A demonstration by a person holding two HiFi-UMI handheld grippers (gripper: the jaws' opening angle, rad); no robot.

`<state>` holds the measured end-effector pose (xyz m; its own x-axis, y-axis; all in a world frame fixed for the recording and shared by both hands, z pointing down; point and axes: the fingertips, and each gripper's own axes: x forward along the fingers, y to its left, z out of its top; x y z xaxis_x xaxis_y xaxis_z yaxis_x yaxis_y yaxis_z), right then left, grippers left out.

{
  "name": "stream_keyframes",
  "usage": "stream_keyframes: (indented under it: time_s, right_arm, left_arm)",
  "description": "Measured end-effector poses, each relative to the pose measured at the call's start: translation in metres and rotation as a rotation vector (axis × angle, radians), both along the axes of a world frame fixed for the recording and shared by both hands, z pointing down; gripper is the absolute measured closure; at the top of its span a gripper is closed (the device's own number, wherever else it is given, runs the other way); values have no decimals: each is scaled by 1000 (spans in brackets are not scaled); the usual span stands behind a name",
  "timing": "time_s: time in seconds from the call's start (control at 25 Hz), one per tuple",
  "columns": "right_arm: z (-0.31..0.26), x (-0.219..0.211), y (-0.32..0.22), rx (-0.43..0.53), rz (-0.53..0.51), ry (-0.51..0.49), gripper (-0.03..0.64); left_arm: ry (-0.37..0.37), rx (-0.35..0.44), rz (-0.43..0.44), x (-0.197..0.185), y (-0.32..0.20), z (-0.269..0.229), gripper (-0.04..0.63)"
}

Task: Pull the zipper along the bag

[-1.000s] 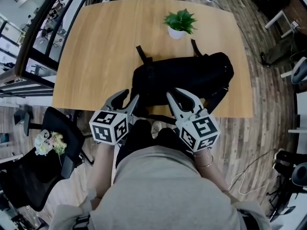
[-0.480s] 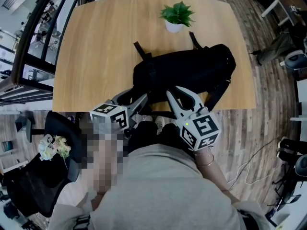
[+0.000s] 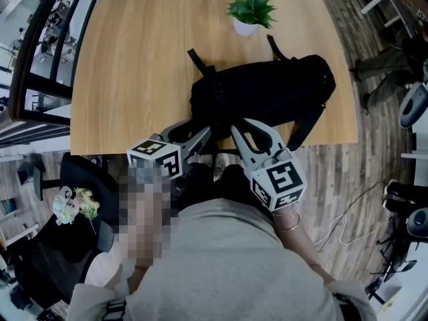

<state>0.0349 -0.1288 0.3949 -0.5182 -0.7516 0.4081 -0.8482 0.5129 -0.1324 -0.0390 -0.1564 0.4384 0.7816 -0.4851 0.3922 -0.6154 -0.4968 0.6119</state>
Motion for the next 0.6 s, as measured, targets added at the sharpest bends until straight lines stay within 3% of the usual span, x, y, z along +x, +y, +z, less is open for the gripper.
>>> stream_keyframes:
  time_s: [0.6]
  right_arm:
    - [16,-47,8,68,-107,287,535]
  left_arm:
    - [113,-20,106,5,5,-3,514]
